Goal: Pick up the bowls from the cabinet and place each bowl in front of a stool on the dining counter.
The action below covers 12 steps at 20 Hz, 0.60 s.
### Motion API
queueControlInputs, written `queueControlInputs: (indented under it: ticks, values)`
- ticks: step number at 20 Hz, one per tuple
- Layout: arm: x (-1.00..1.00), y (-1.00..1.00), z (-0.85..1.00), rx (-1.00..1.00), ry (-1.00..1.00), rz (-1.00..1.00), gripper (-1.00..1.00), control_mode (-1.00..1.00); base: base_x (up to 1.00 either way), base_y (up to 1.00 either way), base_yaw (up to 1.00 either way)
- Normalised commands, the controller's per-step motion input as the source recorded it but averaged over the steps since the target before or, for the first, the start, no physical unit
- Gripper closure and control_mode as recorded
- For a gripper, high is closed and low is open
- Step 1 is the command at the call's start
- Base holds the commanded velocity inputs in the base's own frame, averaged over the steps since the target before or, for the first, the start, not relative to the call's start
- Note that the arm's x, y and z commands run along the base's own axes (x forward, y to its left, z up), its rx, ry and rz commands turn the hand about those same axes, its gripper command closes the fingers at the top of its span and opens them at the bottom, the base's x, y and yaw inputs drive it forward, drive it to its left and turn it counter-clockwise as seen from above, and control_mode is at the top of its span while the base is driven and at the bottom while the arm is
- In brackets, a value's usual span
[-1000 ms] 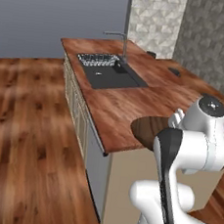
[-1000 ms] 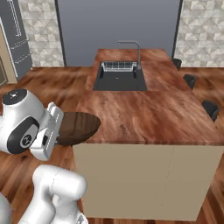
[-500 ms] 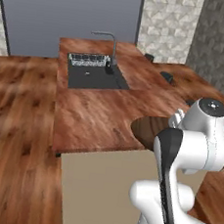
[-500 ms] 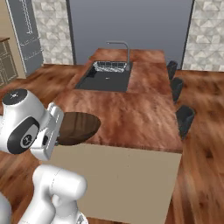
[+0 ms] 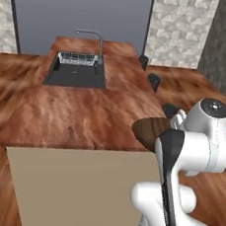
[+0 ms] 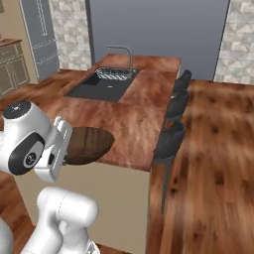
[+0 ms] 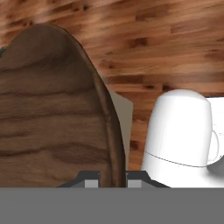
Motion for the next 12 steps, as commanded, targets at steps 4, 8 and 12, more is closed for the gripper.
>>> queueControlInputs:
  ticks: [4,8,12]
  values:
    - [0.00,0.00,0.00,0.00,0.00,0.00,1.00,1.00,-0.02,-1.00,0.35]
    - [0.00,0.00,0.00,0.00,0.00,0.00,1.00,1.00,-0.01,-1.00,0.41]
    - [0.00,0.00,0.00,0.00,0.00,0.00,1.00,1.00,0.00,-1.00,0.43]
